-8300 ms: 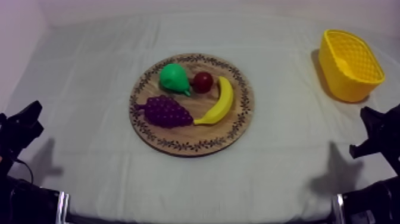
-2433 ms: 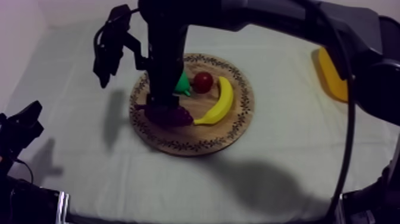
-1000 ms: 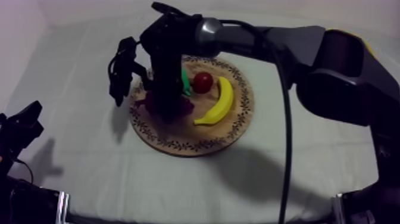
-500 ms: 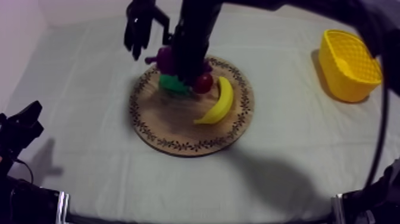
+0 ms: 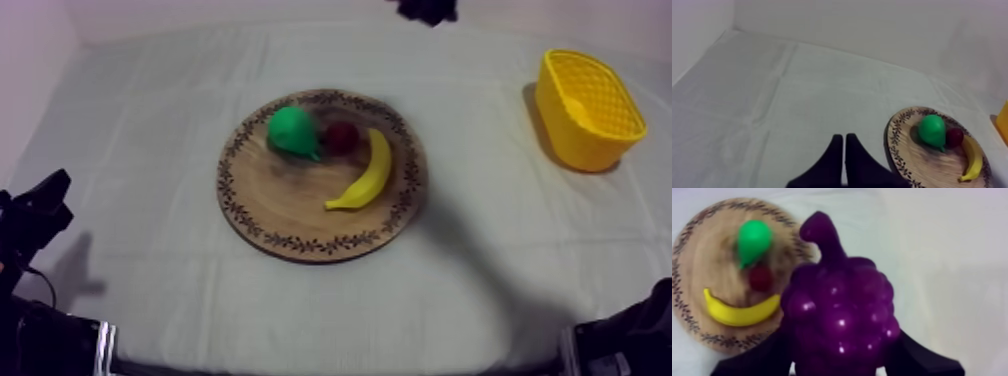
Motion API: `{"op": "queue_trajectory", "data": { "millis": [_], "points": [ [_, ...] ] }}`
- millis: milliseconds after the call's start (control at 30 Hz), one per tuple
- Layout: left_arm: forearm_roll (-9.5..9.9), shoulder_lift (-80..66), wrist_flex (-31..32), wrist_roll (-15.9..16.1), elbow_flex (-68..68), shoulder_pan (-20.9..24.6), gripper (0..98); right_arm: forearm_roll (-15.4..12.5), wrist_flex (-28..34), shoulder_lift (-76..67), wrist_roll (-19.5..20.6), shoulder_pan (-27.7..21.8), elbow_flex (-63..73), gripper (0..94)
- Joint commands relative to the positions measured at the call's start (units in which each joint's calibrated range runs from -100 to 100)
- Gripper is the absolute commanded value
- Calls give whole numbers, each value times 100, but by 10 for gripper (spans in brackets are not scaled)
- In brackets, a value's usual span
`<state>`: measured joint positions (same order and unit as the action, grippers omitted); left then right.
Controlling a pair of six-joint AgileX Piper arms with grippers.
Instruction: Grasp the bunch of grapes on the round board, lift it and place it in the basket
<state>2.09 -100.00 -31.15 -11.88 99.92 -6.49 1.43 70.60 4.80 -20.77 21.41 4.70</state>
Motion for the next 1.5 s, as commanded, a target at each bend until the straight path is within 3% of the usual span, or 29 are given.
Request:
{"op": "queue_trajectory", "data": {
  "millis": [0,700,1000,1467],
  "points": [
    [4,0,3,-1,-4,1,1,4,-143,-306,39,-288,-117,349],
    [4,0,3,-2,-4,1,1,133,-2186,-983,1060,-2439,-1325,359],
    [4,0,3,-2,-4,1,1,157,-1889,-248,1129,-2960,-1512,359],
    [4,0,3,-2,-4,1,1,-137,-1089,1137,698,-3285,-1378,366]
  ]
}}
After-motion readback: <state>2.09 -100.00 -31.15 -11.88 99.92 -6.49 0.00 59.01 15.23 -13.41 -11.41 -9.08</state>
